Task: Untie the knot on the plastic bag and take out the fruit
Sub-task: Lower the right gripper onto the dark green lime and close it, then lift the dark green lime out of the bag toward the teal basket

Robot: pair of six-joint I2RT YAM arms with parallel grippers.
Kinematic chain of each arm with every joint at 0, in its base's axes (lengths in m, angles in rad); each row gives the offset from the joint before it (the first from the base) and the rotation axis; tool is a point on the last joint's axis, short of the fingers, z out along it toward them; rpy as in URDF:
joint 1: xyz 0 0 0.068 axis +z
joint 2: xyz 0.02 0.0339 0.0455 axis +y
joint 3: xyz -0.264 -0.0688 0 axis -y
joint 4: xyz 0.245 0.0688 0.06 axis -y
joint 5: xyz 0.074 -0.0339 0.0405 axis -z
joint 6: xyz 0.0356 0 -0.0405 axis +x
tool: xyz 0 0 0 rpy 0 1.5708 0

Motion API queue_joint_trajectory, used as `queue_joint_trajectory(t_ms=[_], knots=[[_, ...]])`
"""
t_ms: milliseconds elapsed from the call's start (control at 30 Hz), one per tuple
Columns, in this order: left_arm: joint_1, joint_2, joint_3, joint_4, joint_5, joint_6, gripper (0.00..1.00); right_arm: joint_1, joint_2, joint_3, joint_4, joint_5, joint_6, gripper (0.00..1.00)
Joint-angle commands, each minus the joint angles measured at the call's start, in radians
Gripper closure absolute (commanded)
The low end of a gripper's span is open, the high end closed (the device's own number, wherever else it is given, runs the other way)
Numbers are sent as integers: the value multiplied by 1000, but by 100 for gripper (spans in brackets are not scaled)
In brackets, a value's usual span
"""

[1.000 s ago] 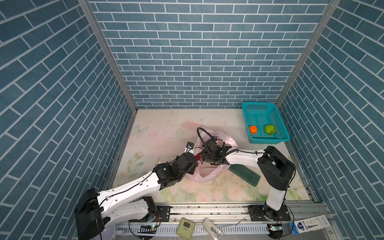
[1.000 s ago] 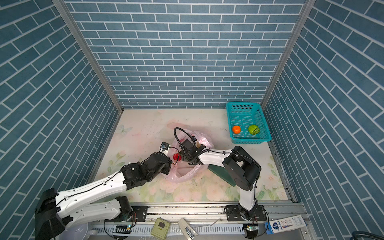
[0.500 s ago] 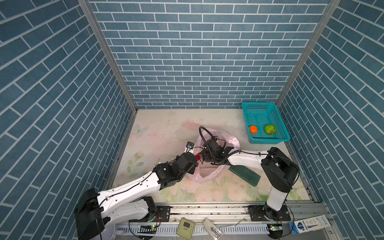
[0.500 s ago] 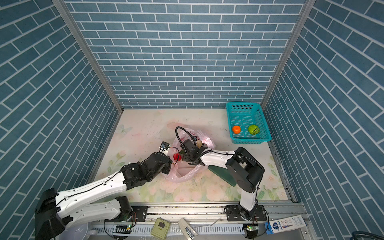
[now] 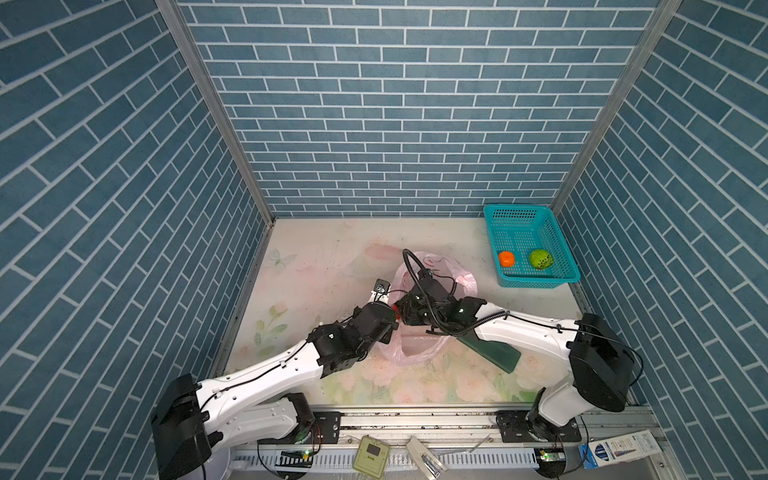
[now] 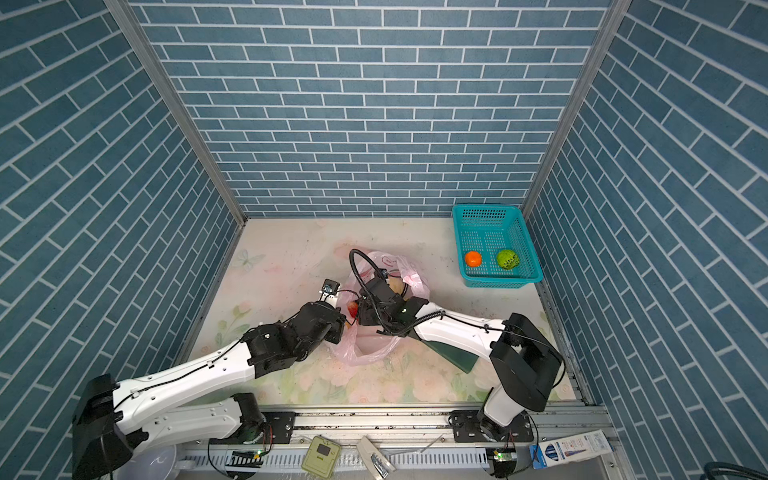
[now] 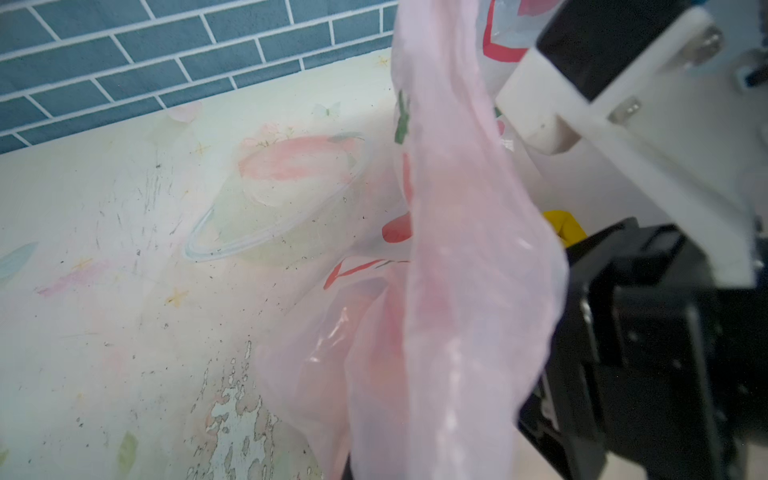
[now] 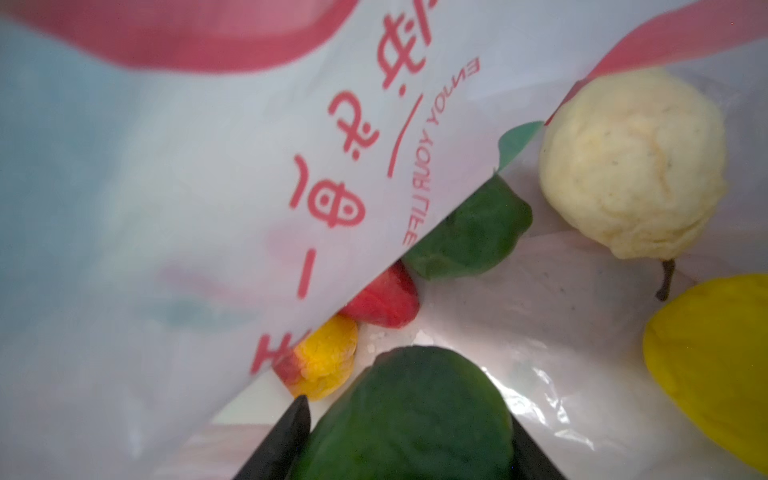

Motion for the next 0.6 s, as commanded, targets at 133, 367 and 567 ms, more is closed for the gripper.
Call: queue_joint_trajectory(t_ms=[133, 367, 567], knots=[[0, -13, 33, -1, -45, 21, 100, 10, -119, 74, -165, 35, -21, 49], [0, -36, 34, 5, -57, 38, 100, 9, -178, 164, -259, 47, -45, 49], [-1, -31, 40, 14, -53, 44, 100, 4, -171, 290, -297, 26, -79, 48]])
